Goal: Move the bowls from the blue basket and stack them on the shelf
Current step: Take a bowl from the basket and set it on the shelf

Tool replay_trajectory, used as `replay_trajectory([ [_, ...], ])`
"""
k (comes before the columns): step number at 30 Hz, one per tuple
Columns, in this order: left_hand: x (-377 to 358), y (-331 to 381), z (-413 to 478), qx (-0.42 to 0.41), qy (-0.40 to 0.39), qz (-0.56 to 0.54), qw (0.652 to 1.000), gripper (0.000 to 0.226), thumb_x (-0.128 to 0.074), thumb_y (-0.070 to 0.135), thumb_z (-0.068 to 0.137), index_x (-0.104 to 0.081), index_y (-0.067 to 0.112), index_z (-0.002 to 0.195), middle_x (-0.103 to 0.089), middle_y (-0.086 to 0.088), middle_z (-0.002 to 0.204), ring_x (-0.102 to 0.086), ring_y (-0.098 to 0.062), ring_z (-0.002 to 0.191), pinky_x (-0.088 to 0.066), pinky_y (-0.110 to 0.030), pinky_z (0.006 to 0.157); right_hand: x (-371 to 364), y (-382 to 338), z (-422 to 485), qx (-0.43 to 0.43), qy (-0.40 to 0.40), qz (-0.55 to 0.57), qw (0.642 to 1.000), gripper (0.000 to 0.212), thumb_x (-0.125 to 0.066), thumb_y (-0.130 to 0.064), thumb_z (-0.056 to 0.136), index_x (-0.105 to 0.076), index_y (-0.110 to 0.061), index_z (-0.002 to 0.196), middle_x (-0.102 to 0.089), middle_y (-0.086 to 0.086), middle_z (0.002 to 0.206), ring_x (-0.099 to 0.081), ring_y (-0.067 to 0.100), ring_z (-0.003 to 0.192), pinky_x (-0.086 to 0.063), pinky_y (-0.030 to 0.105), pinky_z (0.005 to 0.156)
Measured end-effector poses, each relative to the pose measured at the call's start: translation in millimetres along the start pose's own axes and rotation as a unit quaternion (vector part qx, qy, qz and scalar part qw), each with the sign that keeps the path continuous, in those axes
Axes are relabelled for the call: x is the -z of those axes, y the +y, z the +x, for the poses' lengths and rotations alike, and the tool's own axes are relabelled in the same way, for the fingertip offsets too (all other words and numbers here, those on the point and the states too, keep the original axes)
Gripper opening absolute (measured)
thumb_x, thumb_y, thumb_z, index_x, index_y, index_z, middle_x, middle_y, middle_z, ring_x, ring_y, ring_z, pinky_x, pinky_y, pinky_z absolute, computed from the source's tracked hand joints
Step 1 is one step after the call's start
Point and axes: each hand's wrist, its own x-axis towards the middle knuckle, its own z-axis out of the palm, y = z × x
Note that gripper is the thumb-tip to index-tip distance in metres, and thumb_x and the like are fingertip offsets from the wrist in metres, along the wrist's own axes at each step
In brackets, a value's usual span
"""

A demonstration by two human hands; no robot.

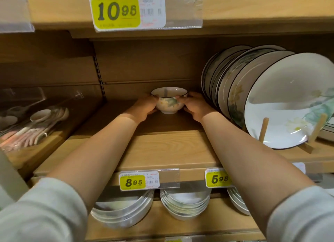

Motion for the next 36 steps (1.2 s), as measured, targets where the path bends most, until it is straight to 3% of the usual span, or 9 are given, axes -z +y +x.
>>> replay_trajectory([
  [9, -18, 0, 40, -0.017, 0.031, -0.008, 0.999, 0.032, -0.041, 0.022, 0.103, -0.049, 0.012, 0.133, -0.055, -0.015, 0.132, -0.054, -0.03, 0.119, -0.049, -0.043, 0.1, -17, -2, 42, -0.014, 0.033, 0.01, 0.999, 0.055, -0.068, -0.019, 0.09, -0.048, -0.008, 0.139, -0.052, 0.013, 0.14, -0.052, 0.029, 0.126, -0.044, 0.045, 0.106],
  [14, -21, -1, 58, -0.023, 0.028, -0.001, 0.999, 0.032, -0.039, 0.022, 0.103, -0.053, 0.01, 0.13, -0.058, -0.017, 0.13, -0.057, -0.033, 0.116, -0.049, -0.047, 0.1, -22, 0, 56, -0.005, 0.041, 0.013, 0.999, 0.04, -0.065, -0.015, 0.092, -0.055, -0.007, 0.13, -0.058, 0.014, 0.133, -0.057, 0.029, 0.121, -0.046, 0.044, 0.104],
  [20, -17, 4, 70, 0.004, 0.019, -0.003, 1.0, 0.026, -0.039, 0.021, 0.102, -0.054, 0.016, 0.121, -0.059, -0.014, 0.129, -0.059, -0.031, 0.113, -0.052, -0.045, 0.096, -19, -2, 65, -0.015, 0.019, 0.01, 1.0, 0.041, -0.064, -0.014, 0.092, -0.055, -0.008, 0.132, -0.059, 0.013, 0.133, -0.057, 0.029, 0.12, -0.047, 0.045, 0.103],
  [25, -22, 5, 61, 0.014, 0.023, -0.013, 1.0, 0.034, -0.037, 0.022, 0.104, -0.048, 0.012, 0.134, -0.055, -0.014, 0.132, -0.056, -0.03, 0.117, -0.053, -0.041, 0.093, -22, 0, 61, -0.007, 0.022, -0.001, 1.0, 0.043, -0.062, -0.014, 0.093, -0.053, -0.005, 0.135, -0.057, 0.016, 0.135, -0.056, 0.031, 0.121, -0.046, 0.045, 0.104],
  [27, -22, 9, 56, 0.019, 0.036, -0.005, 0.999, 0.035, -0.037, 0.022, 0.104, -0.049, 0.009, 0.135, -0.055, -0.017, 0.133, -0.056, -0.032, 0.118, -0.051, -0.043, 0.097, -22, -2, 58, -0.009, 0.04, -0.032, 0.999, 0.045, -0.061, -0.02, 0.095, -0.051, -0.004, 0.135, -0.056, 0.016, 0.134, -0.057, 0.029, 0.118, -0.049, 0.04, 0.098],
  [30, -21, 16, 48, 0.031, 0.037, -0.011, 0.999, 0.038, -0.034, 0.026, 0.105, -0.047, 0.008, 0.137, -0.052, -0.016, 0.137, -0.053, -0.031, 0.123, -0.049, -0.038, 0.097, -19, -5, 51, -0.032, 0.07, -0.043, 0.996, 0.047, -0.057, -0.027, 0.096, -0.048, -0.002, 0.135, -0.056, 0.016, 0.125, -0.056, 0.028, 0.105, -0.049, 0.034, 0.077],
  [33, -16, 21, 36, 0.036, 0.038, -0.029, 0.998, 0.035, -0.037, 0.026, 0.104, -0.051, 0.011, 0.131, -0.055, -0.012, 0.134, -0.055, -0.027, 0.12, -0.049, -0.035, 0.088, -17, -10, 44, -0.042, 0.065, -0.033, 0.996, 0.042, -0.052, -0.022, 0.098, -0.046, -0.004, 0.136, -0.052, 0.016, 0.135, -0.053, 0.033, 0.12, -0.048, 0.04, 0.094],
  [36, -12, 23, 18, 0.038, 0.043, -0.036, 0.998, 0.026, -0.041, 0.027, 0.102, -0.056, 0.014, 0.12, -0.058, -0.01, 0.128, -0.055, -0.025, 0.111, -0.049, -0.034, 0.084, -16, -19, 28, -0.023, 0.065, -0.059, 0.996, 0.034, -0.045, -0.018, 0.1, -0.052, -0.001, 0.128, -0.054, 0.018, 0.132, -0.054, 0.034, 0.12, -0.048, 0.042, 0.1],
])
